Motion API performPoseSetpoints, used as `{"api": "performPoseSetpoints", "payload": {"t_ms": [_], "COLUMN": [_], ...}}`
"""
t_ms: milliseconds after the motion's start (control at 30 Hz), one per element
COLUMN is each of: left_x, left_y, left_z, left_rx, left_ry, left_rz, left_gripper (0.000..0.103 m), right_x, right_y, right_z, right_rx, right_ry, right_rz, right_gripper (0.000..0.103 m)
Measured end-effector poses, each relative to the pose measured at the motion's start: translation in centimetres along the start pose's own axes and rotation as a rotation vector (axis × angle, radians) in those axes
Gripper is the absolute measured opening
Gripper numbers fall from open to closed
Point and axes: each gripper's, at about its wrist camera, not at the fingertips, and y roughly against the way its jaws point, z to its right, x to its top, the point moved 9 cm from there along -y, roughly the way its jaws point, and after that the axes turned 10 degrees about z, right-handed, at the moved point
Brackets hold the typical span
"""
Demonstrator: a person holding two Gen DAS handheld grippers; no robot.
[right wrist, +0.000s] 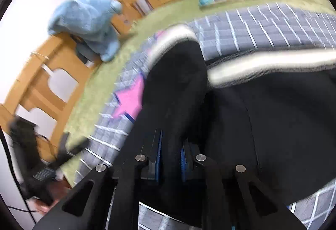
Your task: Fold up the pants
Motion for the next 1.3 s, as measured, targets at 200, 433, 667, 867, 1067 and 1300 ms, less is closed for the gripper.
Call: {"api": "performPoseSetpoints", "payload": {"t_ms": [200,433,667,867,1067,1300], "left_x": [-0.8,-1.8,-2.9,-3.7,-4.2,-11.8], "left_y": [-0.9,-1.2,-3.1,-5.1,-5.7,-8.6], "left_z": [0.9,6.3,15.6,21.2,23.7,21.2], "left_rx": [0.035,-0.028,-0.143,-0.134,-0.122,-0.114], "left_ry": [-0.055,-0.096,-0.175,-0.301,-0.342,-0.355], "left_rz": [-0.013,-0.047,-0.086,-0.102,-0.071,-0.2], "left_gripper": [0.056,0.056,0.056,0.056,0.056,0.057], "right_x": [6.8,12.1,9.9,6.4,9.2,1.7], "right_y": [6.0,13.8,14.3,14.9,18.5,14.7], "right_z": [-1.2,8.3,27.8,31.6,27.8,29.6], "right_rx": [0.038,-0.093,-0.385,-0.351,-0.319,-0.4], "right_ry": [0.075,0.131,0.049,-0.05,0.062,0.211], "right_rz": [0.069,0.147,0.054,0.087,0.239,0.074], "right_gripper": [0.013,0.013,0.013,0.024,0.03,0.03]}}
